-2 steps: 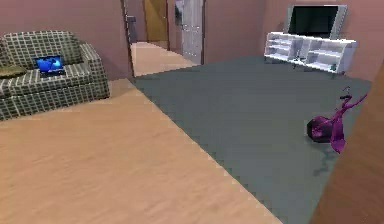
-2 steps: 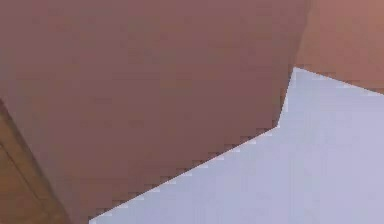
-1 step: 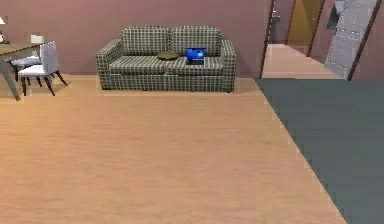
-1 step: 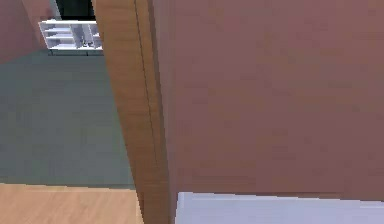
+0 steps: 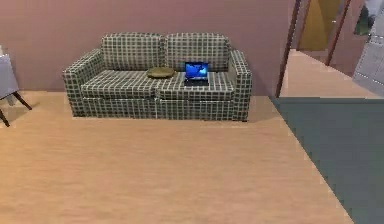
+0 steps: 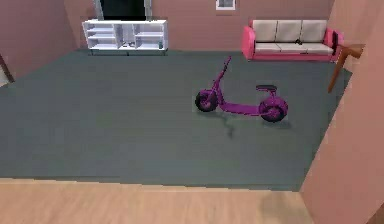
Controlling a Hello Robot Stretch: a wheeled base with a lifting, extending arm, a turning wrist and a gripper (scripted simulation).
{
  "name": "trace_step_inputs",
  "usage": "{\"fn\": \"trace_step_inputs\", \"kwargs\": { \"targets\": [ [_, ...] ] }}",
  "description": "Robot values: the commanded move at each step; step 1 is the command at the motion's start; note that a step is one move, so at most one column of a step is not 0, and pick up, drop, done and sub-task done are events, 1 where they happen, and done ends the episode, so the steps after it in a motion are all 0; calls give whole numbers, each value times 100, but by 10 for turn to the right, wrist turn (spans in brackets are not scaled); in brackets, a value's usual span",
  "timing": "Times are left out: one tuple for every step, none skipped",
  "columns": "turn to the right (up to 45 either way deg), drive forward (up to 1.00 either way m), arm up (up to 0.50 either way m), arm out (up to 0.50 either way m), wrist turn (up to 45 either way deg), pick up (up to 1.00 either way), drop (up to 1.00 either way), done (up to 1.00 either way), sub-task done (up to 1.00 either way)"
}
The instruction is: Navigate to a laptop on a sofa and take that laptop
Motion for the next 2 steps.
{"fn": "trace_step_inputs", "kwargs": {
  "targets": [
    [0, 100, 0, 0, 0, 0, 0, 0, 0],
    [-30, 0, 0, 0, 0, 0, 0, 0, 0]
  ]
}}
